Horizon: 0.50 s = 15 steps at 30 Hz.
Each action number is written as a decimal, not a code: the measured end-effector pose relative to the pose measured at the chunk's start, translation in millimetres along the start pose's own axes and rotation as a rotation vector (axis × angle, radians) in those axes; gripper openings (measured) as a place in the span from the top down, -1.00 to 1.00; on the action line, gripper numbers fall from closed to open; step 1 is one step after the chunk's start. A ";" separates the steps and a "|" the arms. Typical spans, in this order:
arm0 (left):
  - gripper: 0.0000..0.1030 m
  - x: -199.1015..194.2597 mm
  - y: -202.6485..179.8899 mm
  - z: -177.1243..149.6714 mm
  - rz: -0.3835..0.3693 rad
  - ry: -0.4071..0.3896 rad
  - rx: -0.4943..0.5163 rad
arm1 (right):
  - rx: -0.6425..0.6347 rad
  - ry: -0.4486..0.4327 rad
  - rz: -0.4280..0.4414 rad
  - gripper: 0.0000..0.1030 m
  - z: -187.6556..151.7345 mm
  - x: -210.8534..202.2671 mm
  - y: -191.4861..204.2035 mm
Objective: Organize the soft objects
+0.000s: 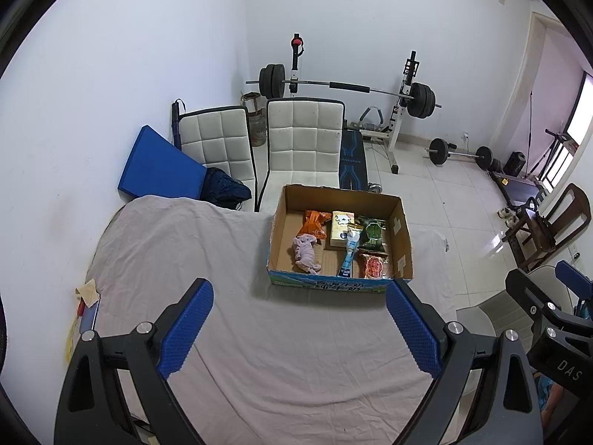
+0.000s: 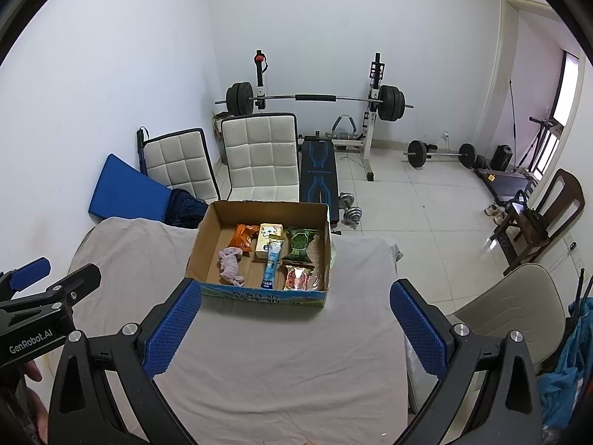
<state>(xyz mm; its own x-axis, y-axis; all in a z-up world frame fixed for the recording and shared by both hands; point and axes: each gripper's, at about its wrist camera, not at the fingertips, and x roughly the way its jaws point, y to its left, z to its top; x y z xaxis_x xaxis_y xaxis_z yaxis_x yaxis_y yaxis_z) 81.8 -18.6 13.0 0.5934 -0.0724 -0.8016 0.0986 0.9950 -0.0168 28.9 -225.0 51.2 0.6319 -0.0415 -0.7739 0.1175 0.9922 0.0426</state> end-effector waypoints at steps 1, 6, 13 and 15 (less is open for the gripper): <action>-0.85 0.0 0.2 -0.1 0.001 0.001 -0.001 | -0.001 -0.001 0.000 -1.00 -0.4 0.1 0.8; -0.85 0.1 0.6 -0.2 0.001 0.001 -0.002 | -0.004 -0.003 -0.002 -1.00 -0.3 -0.3 0.3; -0.85 -1.2 1.2 -0.7 0.006 -0.001 -0.005 | -0.007 -0.003 0.001 -1.00 0.8 -2.0 3.5; -0.85 -1.1 1.3 -0.8 0.006 -0.002 -0.004 | -0.008 -0.005 0.000 -1.00 1.0 -2.0 4.2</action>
<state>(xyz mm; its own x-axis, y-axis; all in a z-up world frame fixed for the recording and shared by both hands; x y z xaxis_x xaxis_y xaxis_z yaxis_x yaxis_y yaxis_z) 80.6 -17.2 13.3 0.5954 -0.0664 -0.8007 0.0914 0.9957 -0.0146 28.9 -221.0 53.5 0.6357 -0.0424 -0.7708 0.1118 0.9930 0.0376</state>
